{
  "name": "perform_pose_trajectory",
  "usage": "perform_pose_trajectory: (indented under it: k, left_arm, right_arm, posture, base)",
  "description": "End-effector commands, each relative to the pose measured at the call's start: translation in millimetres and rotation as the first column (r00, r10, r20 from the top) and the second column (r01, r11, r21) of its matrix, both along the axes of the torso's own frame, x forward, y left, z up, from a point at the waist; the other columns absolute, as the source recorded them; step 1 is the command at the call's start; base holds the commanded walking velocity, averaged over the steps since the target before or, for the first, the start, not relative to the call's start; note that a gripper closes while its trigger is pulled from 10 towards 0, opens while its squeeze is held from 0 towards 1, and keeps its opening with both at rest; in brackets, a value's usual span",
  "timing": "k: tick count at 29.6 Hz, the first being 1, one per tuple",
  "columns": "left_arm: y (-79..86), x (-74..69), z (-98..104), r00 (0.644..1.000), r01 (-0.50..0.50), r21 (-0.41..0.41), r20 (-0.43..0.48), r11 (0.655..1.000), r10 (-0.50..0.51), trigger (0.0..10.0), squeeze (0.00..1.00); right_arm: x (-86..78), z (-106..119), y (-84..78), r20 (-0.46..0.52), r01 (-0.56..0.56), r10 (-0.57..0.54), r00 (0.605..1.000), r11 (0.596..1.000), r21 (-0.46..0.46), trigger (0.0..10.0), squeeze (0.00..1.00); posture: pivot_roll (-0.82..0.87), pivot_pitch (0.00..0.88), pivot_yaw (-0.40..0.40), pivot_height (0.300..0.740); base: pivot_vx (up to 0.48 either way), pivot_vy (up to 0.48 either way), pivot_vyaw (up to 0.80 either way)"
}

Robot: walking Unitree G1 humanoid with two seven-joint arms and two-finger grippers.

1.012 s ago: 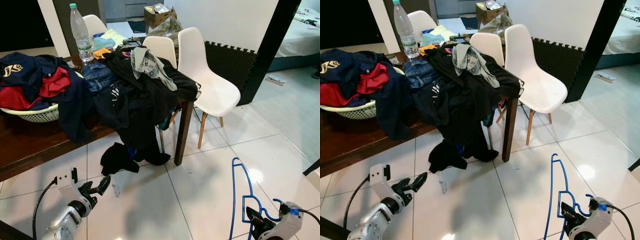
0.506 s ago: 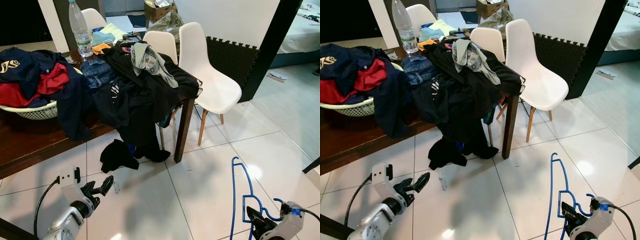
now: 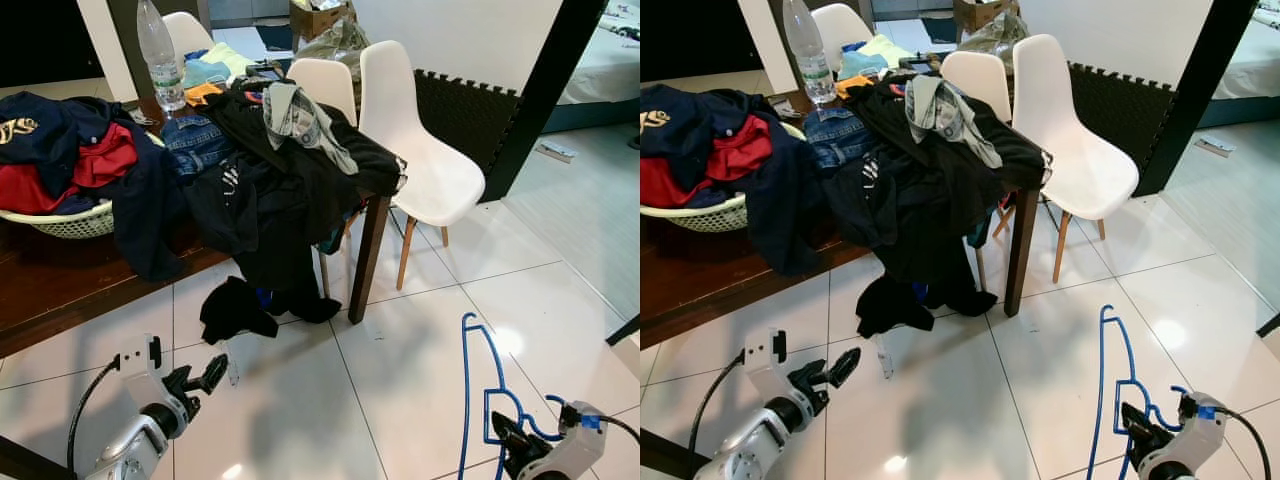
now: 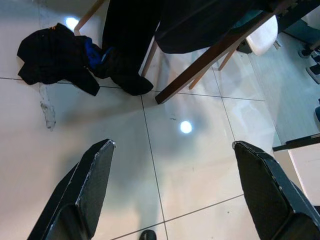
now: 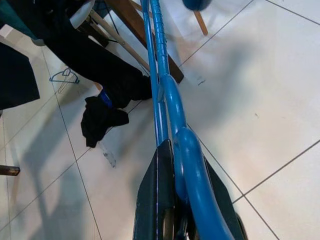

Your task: Hang hanger

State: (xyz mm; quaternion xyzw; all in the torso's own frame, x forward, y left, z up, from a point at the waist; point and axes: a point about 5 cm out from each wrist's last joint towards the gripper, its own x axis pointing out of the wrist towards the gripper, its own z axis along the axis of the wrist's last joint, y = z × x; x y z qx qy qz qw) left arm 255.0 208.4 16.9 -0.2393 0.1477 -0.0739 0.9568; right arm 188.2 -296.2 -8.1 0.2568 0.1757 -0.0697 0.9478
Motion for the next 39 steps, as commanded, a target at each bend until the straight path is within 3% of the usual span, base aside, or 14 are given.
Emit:
perform_pose_trajectory:
  k: [1, 39]
  left_arm:
    - [0.9, -5.9, -6, 0.999, -0.005, 0.002, -0.033, 1.0, 0.005, 10.0, 0.0]
    - [7.2, -11.6, -17, 0.998, -0.013, 0.003, -0.057, 1.0, 0.013, 10.0, 0.0]
  right_arm:
    - [-4.4, -3, 0.2, -0.012, 0.017, -0.016, 1.0, 1.0, 0.016, 10.0, 0.0]
    - [-9.6, -3, -1.9, -0.023, 0.012, -0.011, 1.0, 1.0, 0.02, 10.0, 0.0]
  posture:
    - [0.07, 0.135, -0.003, 0.74]
    - [0.08, 0.146, -0.023, 0.74]
  base:
    - [0.0, 0.0, 0.0]
    - [0.0, 0.0, 0.0]
